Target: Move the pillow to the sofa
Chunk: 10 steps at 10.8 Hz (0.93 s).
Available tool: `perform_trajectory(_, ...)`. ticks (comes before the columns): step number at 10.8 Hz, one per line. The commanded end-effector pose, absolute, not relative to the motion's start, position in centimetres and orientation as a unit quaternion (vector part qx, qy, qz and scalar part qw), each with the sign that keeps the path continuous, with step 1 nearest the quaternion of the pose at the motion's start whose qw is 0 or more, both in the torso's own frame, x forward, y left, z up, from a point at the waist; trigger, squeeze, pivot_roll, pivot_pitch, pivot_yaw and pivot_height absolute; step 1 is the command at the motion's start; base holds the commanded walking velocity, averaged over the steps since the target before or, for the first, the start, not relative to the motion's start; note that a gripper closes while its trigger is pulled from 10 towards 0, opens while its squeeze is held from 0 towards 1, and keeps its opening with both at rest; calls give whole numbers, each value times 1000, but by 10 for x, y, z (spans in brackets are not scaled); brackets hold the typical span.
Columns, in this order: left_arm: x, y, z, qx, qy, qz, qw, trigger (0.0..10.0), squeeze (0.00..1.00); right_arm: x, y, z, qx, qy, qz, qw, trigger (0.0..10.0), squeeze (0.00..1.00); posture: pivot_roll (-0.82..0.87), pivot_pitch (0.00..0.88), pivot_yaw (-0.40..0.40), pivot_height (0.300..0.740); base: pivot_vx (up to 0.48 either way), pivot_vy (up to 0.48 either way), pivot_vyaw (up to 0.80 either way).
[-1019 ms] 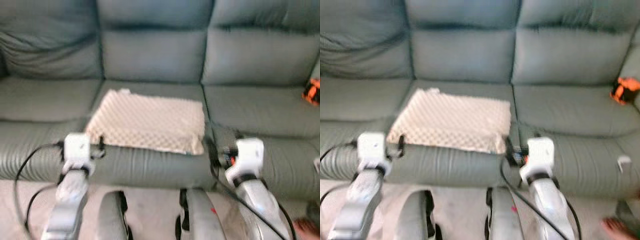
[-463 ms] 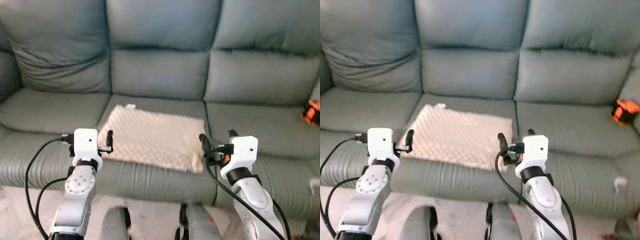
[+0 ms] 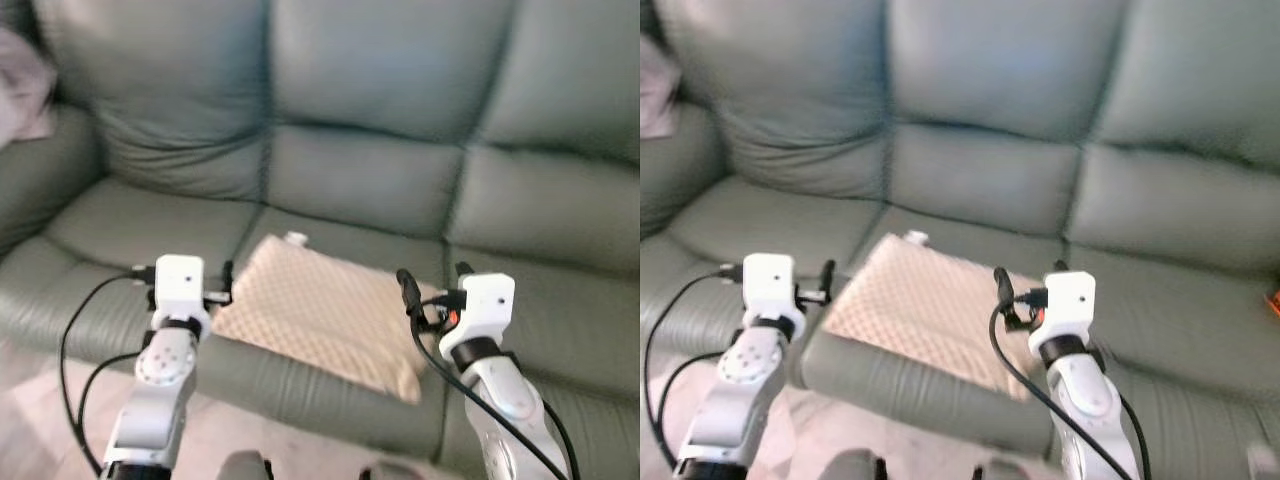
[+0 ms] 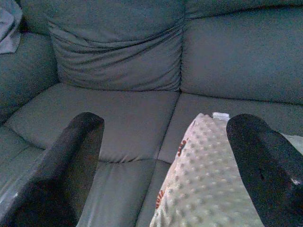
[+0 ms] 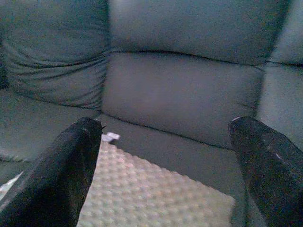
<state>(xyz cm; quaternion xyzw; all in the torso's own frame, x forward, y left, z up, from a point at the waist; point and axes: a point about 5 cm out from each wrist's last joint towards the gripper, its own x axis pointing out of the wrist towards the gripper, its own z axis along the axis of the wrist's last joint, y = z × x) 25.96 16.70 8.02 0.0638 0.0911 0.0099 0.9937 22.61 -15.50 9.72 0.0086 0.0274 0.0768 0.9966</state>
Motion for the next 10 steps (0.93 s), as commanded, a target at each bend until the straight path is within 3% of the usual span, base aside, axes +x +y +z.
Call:
perform_trajectory(1, 259, 167, 77, 68, 102, 8, 992, 10000, 0, 224, -151, 97, 13, 31, 85, 996, 10000, 0, -36, 0, 20, 740, 0, 0, 0)
perform_trajectory(6, 262, 160, 79, 44, 98, 4, 994, 10000, 0, 228, -149, 96, 17, 33, 88, 995, 10000, 0, -39, 0, 3, 740, 0, 0, 0)
perform_trajectory(10, 263, 157, 80, 35, 95, -4, 995, 10000, 0, 230, -150, 96, 14, 33, 91, 995, 10000, 0, -40, 0, -1, 740, 0, 405, 0)
